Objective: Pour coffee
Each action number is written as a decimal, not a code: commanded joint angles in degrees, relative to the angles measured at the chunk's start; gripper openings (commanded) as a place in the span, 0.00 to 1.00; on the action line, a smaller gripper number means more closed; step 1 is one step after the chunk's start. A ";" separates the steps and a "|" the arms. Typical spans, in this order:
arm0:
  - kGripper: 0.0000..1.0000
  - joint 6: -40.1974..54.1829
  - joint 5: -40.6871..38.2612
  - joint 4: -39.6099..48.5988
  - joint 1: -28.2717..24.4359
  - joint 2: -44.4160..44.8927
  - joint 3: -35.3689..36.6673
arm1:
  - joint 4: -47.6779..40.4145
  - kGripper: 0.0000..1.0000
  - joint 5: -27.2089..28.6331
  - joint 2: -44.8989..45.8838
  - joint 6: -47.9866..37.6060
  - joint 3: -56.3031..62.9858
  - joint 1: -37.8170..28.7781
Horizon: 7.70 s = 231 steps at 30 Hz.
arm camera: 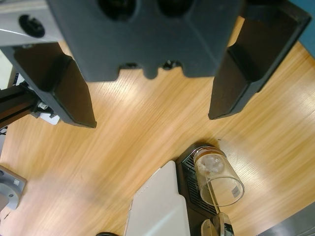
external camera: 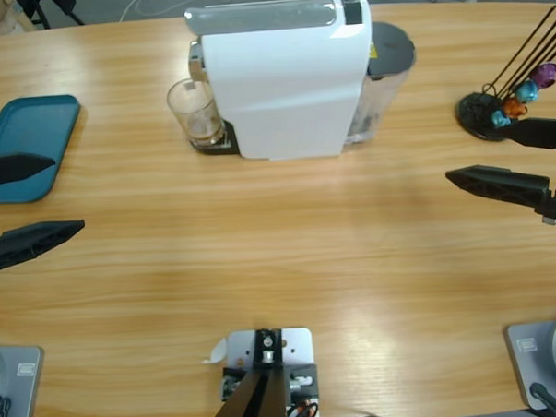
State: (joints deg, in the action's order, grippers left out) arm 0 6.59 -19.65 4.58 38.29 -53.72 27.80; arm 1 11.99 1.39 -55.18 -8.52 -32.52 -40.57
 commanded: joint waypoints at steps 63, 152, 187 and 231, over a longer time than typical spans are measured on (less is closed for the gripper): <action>1.00 14.85 3.65 -26.36 -5.10 -34.34 6.04 | -1.18 1.00 0.13 -4.44 0.22 1.85 0.67; 0.00 14.78 -3.89 -56.43 -11.09 -53.68 -2.14 | -2.68 1.00 -0.86 -9.49 0.26 1.30 0.67; 0.00 3.34 25.31 -57.93 -36.05 -44.19 -15.74 | 0.05 1.00 -0.89 -4.67 0.43 1.50 0.58; 1.00 2.41 24.57 -1.69 -31.33 5.42 0.26 | -2.01 1.00 -0.68 -1.88 0.52 2.80 0.58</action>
State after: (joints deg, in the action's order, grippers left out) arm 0 11.70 1.83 -28.78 2.84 -65.08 16.17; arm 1 11.15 1.06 -58.74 -8.45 -31.78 -40.57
